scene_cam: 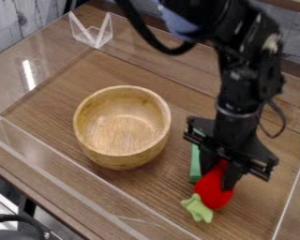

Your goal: Move the red fruit to the right side of the table

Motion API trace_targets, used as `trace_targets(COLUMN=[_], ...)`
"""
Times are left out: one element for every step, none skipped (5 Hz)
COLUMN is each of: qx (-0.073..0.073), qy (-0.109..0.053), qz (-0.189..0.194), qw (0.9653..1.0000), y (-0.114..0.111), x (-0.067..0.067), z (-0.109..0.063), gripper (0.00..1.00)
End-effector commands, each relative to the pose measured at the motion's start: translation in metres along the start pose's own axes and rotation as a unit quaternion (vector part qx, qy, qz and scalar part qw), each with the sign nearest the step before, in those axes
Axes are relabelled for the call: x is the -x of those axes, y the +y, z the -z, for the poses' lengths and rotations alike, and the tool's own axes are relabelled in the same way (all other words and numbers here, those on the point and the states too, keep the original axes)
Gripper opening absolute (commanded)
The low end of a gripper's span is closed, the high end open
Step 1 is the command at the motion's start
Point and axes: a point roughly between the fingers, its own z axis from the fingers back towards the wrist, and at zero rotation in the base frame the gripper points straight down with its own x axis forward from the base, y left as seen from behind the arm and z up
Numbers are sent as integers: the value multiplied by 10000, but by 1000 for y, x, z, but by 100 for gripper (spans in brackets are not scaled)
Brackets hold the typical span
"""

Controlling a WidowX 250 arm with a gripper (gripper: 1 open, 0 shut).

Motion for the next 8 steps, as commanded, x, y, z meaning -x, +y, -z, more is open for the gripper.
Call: trace_targets(qx=[13, 29, 48, 66, 94, 123, 110, 100], qy=[-360, -344, -307, -278, -238, -203, -198, -226], qz=[18, 126, 232, 454, 648, 839, 503, 140], qw=[9993, 9993, 9992, 9986, 9976, 9962, 9985, 9996], y=[-11, -17, -16, -18, -16, -15, -11, -9], x=[-9, -17, -24, -31, -33, -35, -37, -38], z=[-38, -24, -10, -7, -8, -11, -1, 3], gripper=[0, 0, 0, 0, 100, 100, 0, 100])
